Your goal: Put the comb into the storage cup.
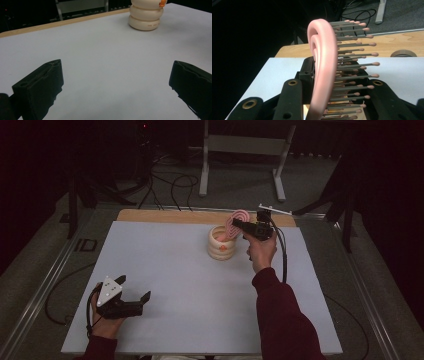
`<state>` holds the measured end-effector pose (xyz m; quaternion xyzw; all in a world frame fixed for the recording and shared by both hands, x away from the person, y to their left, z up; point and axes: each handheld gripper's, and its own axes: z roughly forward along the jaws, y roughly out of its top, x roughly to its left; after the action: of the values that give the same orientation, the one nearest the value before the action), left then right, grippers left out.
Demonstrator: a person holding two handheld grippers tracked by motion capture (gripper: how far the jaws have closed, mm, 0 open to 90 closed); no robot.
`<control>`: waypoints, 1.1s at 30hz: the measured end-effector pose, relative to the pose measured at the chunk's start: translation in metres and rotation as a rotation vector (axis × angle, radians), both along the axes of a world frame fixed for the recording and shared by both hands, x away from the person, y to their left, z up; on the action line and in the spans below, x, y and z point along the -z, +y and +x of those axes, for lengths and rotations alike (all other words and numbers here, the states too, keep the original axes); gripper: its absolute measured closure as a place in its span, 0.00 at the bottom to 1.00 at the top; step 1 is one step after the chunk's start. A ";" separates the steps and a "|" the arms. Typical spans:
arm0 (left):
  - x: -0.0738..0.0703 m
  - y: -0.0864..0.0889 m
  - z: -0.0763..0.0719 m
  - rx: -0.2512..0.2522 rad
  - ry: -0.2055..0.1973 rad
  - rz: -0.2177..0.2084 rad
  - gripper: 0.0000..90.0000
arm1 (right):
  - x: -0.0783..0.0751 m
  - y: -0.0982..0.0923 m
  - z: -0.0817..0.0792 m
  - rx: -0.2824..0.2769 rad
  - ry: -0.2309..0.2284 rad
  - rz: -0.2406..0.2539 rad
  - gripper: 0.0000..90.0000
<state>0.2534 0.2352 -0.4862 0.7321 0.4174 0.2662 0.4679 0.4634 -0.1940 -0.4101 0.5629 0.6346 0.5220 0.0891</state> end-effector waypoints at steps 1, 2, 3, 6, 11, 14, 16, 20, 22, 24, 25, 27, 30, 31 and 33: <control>0.000 0.000 0.000 0.000 0.000 0.001 0.00 | 0.000 0.000 0.000 0.001 -0.001 -0.001 0.71; 0.000 0.000 0.000 0.000 0.000 0.002 0.00 | 0.000 0.000 0.000 0.001 -0.001 0.000 0.71; 0.000 0.000 0.000 0.000 -0.001 0.000 0.00 | 0.000 0.000 0.000 0.002 -0.001 0.001 0.71; 0.000 0.000 0.000 -0.001 -0.001 -0.002 0.00 | 0.000 0.001 0.001 0.002 -0.002 0.005 0.71; 0.000 0.000 0.000 0.001 -0.001 0.002 0.00 | 0.000 0.001 0.001 0.001 -0.003 0.012 0.71; 0.000 0.000 0.000 0.000 -0.001 0.000 0.00 | 0.001 0.001 0.001 0.002 0.000 0.016 0.70; 0.000 0.000 0.000 0.000 -0.001 0.000 0.00 | 0.001 0.000 0.001 0.002 0.001 0.018 0.70; 0.000 0.000 0.000 0.000 -0.002 0.000 0.00 | 0.002 0.000 0.001 0.003 0.002 0.020 0.70; 0.000 0.000 0.000 0.000 -0.003 0.000 0.00 | 0.002 -0.001 0.001 0.004 0.007 0.021 0.70; 0.000 0.000 0.000 0.000 -0.003 0.000 0.00 | 0.002 -0.002 0.001 0.004 0.007 0.023 0.70; -0.001 0.000 0.000 0.000 -0.003 0.000 0.00 | 0.002 -0.002 0.001 0.005 0.008 0.024 0.70; -0.001 0.000 0.000 0.000 -0.004 0.001 0.00 | 0.003 -0.002 0.001 0.006 0.009 0.027 0.70; -0.001 0.000 -0.001 0.001 -0.004 0.001 0.00 | 0.003 -0.003 0.001 0.006 0.009 0.027 0.70; -0.001 0.000 -0.001 0.001 -0.004 0.002 0.00 | 0.003 -0.003 0.001 0.007 0.010 0.025 0.70; -0.001 0.000 0.000 0.000 -0.003 0.001 0.00 | 0.004 -0.004 0.001 0.010 0.010 0.016 0.70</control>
<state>0.2529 0.2353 -0.4853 0.7320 0.4164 0.2676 0.4682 0.4642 -0.1979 -0.4140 0.5695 0.6280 0.5237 0.0839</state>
